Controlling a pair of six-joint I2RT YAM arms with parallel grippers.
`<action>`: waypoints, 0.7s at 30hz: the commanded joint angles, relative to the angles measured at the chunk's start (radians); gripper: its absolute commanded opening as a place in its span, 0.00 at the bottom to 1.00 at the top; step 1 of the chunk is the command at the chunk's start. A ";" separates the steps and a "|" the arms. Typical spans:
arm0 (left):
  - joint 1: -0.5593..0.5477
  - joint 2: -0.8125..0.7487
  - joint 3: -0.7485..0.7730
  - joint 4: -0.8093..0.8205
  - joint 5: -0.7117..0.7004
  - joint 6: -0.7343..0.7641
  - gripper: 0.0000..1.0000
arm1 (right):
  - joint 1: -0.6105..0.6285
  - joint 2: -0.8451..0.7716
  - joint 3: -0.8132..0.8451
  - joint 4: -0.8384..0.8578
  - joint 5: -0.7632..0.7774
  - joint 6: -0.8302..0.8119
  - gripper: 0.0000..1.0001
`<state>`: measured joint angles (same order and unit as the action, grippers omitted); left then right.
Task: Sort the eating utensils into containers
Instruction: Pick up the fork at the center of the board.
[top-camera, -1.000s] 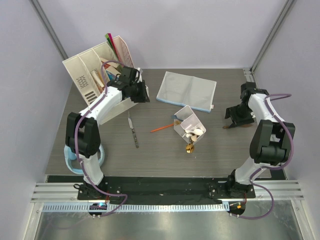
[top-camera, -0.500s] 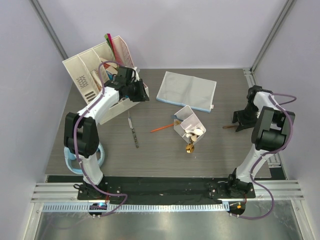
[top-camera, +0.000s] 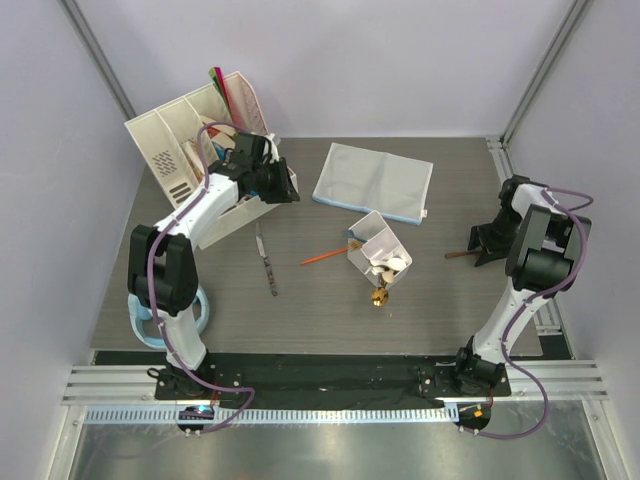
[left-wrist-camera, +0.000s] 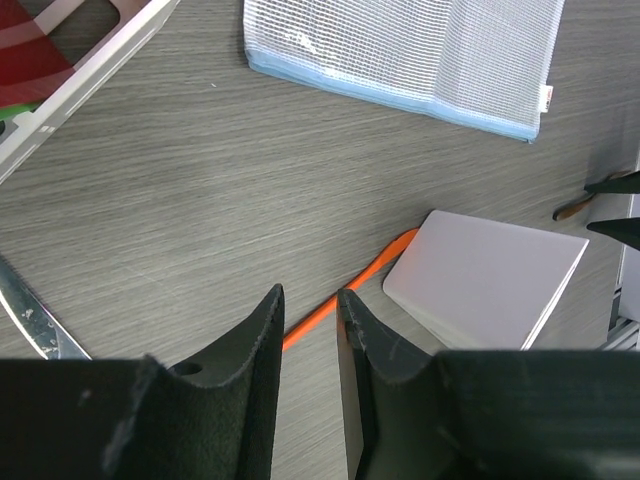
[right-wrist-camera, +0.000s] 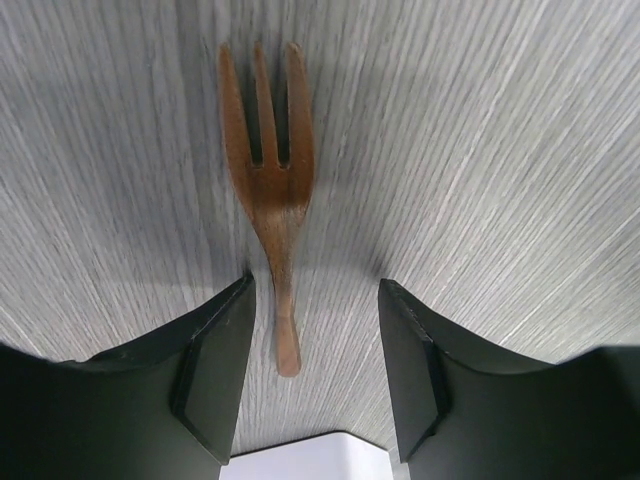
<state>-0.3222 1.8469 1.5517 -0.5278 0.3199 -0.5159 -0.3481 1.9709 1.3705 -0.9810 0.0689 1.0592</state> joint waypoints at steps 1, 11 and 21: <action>0.003 -0.014 0.033 0.003 0.033 -0.007 0.28 | -0.015 0.031 0.018 0.028 0.035 -0.001 0.58; -0.003 -0.005 0.042 -0.001 0.039 -0.004 0.28 | -0.069 0.054 0.033 0.041 0.065 -0.002 0.54; -0.014 -0.009 0.041 -0.009 0.038 0.007 0.28 | -0.075 0.100 0.053 0.083 0.043 -0.021 0.09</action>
<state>-0.3336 1.8473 1.5578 -0.5289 0.3374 -0.5156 -0.4160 2.0212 1.4376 -0.9535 0.0498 1.0424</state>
